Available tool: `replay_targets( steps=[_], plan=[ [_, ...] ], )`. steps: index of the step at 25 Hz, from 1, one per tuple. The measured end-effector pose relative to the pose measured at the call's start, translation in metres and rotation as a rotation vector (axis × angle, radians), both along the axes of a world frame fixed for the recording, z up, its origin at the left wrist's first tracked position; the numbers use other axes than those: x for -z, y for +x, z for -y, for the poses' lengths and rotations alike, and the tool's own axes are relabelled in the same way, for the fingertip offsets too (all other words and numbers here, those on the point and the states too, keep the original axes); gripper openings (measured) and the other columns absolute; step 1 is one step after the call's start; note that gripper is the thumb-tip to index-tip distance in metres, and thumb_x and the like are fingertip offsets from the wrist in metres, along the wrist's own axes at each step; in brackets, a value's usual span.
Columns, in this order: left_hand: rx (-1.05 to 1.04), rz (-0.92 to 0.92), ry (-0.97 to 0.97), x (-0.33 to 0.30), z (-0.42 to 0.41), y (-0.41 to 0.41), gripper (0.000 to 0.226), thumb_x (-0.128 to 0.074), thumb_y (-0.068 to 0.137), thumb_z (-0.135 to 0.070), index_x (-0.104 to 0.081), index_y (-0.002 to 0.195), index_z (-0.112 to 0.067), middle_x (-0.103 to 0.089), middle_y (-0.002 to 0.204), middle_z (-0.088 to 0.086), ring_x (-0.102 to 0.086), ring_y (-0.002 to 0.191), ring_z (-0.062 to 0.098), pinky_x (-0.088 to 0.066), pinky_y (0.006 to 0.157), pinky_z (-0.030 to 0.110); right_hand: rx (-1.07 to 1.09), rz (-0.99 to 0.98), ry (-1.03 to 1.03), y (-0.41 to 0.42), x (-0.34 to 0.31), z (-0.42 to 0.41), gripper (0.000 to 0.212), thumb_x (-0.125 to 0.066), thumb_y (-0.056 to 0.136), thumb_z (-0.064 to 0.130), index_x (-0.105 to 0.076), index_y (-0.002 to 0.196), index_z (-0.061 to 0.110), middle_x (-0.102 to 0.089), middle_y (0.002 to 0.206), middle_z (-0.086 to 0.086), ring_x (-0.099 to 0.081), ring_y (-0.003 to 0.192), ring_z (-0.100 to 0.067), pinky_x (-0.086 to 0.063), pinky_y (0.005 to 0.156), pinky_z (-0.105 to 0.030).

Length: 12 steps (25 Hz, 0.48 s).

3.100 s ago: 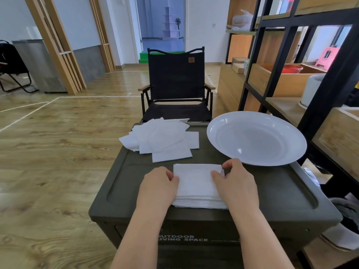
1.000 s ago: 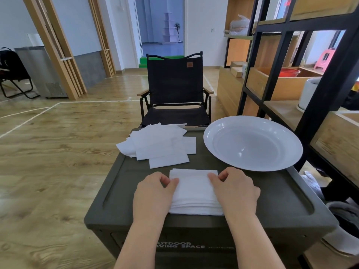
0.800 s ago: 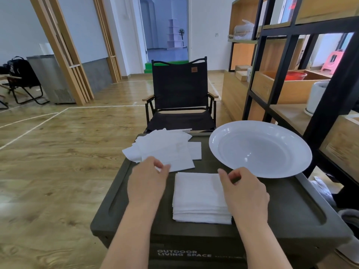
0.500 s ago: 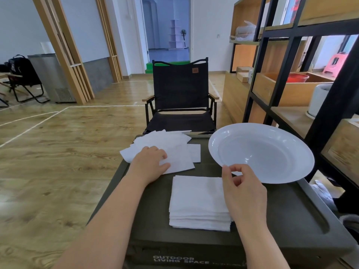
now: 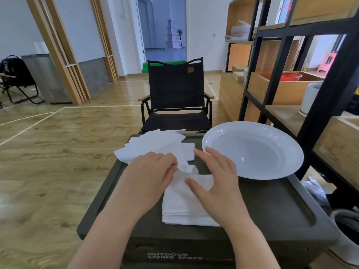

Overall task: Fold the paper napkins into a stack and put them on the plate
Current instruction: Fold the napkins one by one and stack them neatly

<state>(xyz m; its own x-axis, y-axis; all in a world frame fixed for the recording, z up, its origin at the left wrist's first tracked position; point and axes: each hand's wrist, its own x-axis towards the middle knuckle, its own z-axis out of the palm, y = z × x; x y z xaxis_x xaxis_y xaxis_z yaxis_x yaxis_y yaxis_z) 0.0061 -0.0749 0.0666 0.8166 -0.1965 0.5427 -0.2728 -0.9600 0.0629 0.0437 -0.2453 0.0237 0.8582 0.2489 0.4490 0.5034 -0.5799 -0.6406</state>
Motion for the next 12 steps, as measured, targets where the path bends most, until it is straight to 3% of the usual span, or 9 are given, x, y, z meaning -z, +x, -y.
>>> replay_targets(
  steps=[1, 3, 5, 7, 9, 10, 12],
  plan=[
    [0.054, 0.012, -0.004, -0.007, 0.003, -0.01, 0.004, -0.061, 0.087, -0.027, -0.063, 0.087, -0.024, -0.066, 0.073, -0.01, -0.061, 0.07, 0.013, -0.05, 0.057, 0.031, -0.019, 0.062, 0.027, -0.002, -0.001, -0.003, 0.045, -0.069, 0.081, 0.038, -0.052, 0.122, 0.047, -0.041, 0.132, 0.029, -0.025, 0.125, 0.007, -0.023, 0.105, -0.028],
    [0.053, -0.052, -0.173, -0.019, 0.011, -0.025, 0.015, -0.054, 0.084, -0.049, -0.059, 0.096, -0.04, -0.065, 0.083, -0.019, -0.059, 0.081, 0.0, -0.048, 0.064, 0.019, -0.035, 0.07, 0.235, -0.005, -0.005, -0.004, 0.019, -0.068, 0.083, 0.032, -0.068, 0.1, 0.04, -0.062, 0.108, 0.028, -0.048, 0.11, 0.006, -0.041, 0.093, -0.024],
    [0.0, -0.097, -0.594, -0.021, 0.019, -0.028, 0.04, -0.061, 0.074, -0.059, -0.048, 0.111, -0.053, -0.059, 0.103, -0.029, -0.054, 0.096, -0.009, -0.045, 0.072, 0.014, -0.059, -0.09, 0.508, -0.007, -0.013, -0.001, 0.01, -0.064, 0.086, 0.03, -0.071, 0.086, 0.037, -0.07, 0.085, 0.023, -0.062, 0.088, 0.004, -0.048, 0.07, -0.011],
    [-0.048, -0.168, -0.941, -0.012, 0.023, -0.025, 0.055, -0.07, 0.068, -0.053, -0.046, 0.118, -0.052, -0.058, 0.111, -0.028, -0.057, 0.099, -0.007, -0.049, 0.079, 0.018, -0.07, -0.25, 0.656, -0.006, -0.018, 0.006, 0.012, -0.064, 0.087, 0.027, -0.071, 0.083, 0.035, -0.073, 0.081, 0.018, -0.067, 0.079, 0.001, -0.05, 0.06, -0.009],
    [-0.028, -0.272, -1.153, 0.001, 0.026, -0.018, 0.029, -0.069, 0.075, -0.045, -0.064, 0.104, -0.045, -0.069, 0.102, -0.022, -0.066, 0.092, 0.0, -0.055, 0.079, 0.027, -0.078, -0.393, 0.662, -0.004, -0.018, 0.011, 0.007, -0.064, 0.086, 0.03, -0.071, 0.086, 0.032, -0.074, 0.084, 0.014, -0.07, 0.08, -0.003, -0.055, 0.061, -0.017],
    [-0.041, -0.297, -1.236, 0.005, 0.029, -0.015, 0.012, -0.067, 0.081, -0.039, -0.071, 0.093, -0.041, -0.074, 0.093, -0.019, -0.069, 0.085, 0.0, -0.055, 0.074, 0.025, -0.062, -0.442, 0.634, -0.004, -0.017, 0.014, 0.006, -0.064, 0.086, 0.032, -0.07, 0.086, 0.032, -0.074, 0.085, 0.015, -0.07, 0.082, -0.004, -0.056, 0.063, -0.019],
    [-0.118, -0.261, -1.302, 0.01, 0.028, -0.01, 0.017, -0.063, 0.088, -0.032, -0.075, 0.076, -0.036, -0.074, 0.079, -0.021, -0.068, 0.075, -0.005, -0.048, 0.062, 0.015, -0.02, -0.477, 0.569, -0.002, -0.015, 0.017, 0.008, -0.063, 0.087, 0.035, -0.07, 0.084, 0.032, -0.074, 0.085, 0.017, -0.069, 0.082, -0.002, -0.055, 0.065, -0.02]
  ],
)
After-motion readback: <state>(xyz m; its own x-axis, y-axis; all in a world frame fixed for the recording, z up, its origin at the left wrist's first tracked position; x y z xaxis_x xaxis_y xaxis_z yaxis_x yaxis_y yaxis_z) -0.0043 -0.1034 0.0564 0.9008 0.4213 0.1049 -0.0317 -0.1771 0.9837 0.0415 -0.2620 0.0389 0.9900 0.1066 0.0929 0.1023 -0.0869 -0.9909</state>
